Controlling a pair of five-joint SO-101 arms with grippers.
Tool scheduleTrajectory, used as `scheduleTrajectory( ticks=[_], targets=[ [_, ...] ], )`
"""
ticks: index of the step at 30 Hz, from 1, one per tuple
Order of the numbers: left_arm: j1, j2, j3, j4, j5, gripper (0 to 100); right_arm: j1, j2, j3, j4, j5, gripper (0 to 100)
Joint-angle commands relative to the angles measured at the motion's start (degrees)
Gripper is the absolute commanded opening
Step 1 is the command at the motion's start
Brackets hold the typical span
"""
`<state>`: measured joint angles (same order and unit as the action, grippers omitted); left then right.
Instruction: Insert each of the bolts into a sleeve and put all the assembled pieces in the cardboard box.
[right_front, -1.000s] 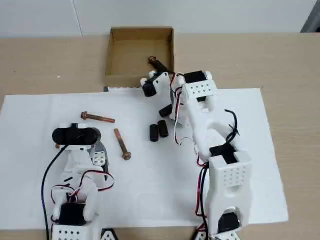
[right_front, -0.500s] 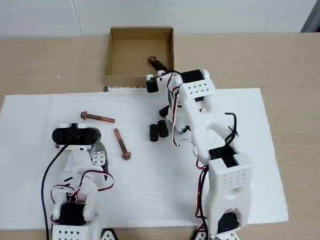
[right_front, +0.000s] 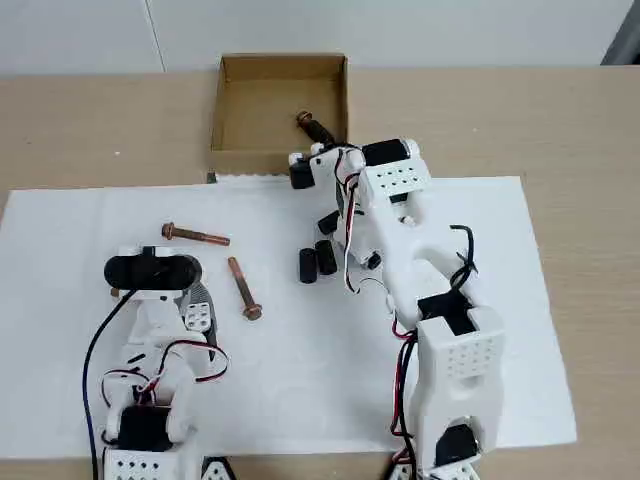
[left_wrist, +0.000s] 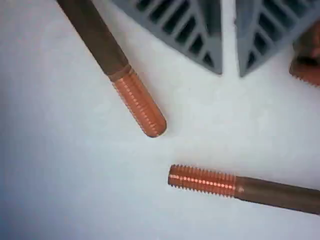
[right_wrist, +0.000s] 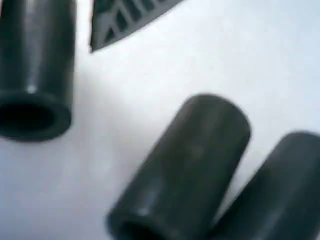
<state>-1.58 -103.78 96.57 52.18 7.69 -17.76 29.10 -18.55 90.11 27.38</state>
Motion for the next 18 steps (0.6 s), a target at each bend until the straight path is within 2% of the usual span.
scheduleTrajectory(
  ticks=[1,10,18],
  targets=[
    [-0.3,-0.4,-0.7,0.3,-0.2,1,-0.5,-3.5,-1.4,0.0,3.6,13.2],
    [-0.3,-0.4,-0.7,0.3,-0.2,1,-0.6,2.6,-1.6,-0.9,6.9,12.7],
    [-0.3,-0.4,-0.7,0.3,-0.2,1,-1.5,3.7,-1.7,-1.3,6.7,0.8]
  ],
)
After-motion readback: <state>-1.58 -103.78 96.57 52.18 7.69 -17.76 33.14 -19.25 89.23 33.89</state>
